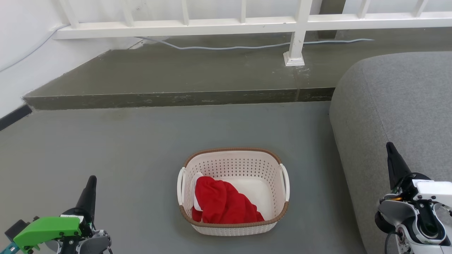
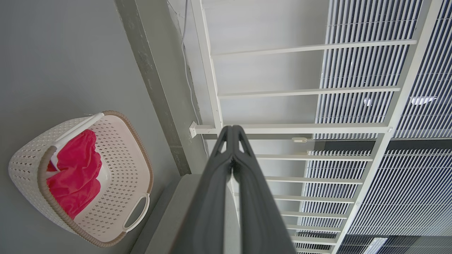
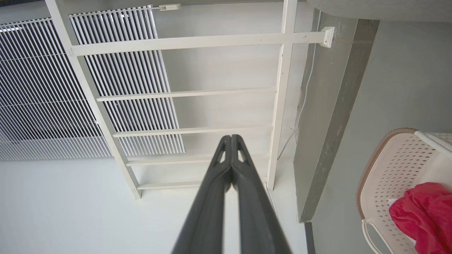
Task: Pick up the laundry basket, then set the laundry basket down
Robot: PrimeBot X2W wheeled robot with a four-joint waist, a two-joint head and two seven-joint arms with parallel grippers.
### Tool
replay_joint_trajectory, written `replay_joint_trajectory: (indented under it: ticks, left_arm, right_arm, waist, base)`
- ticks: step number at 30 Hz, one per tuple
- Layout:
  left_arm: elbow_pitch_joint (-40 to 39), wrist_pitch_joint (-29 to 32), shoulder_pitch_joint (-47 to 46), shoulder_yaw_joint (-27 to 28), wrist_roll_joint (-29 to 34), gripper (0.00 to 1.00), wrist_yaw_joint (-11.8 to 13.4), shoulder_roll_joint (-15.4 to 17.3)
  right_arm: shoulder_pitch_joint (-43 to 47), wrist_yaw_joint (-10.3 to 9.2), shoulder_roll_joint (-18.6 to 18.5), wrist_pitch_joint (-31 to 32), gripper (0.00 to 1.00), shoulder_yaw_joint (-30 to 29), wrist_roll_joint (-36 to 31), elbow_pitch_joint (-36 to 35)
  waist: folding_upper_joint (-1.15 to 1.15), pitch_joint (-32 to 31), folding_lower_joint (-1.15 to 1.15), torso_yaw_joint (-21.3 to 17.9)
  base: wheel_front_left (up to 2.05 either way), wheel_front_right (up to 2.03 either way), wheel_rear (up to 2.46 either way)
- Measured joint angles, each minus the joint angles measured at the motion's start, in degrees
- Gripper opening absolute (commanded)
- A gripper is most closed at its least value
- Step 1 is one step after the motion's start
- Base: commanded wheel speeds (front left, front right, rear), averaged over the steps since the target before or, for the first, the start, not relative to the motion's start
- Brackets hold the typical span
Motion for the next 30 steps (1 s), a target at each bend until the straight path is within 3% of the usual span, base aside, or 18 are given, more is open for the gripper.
replay_joint_trajectory:
  ticks: [30]
  left_arm:
    - [0.1,0.0,0.0,0.3,0.0,0.0,0.0,0.0]
  right_arm:
    - [0.0,0.16,0.0,0.0,0.0,-0.1,0.0,0.1]
  waist:
    - [0.0,0.0,0.0,0.0]
  base:
    - [0.0,0.0,0.0]
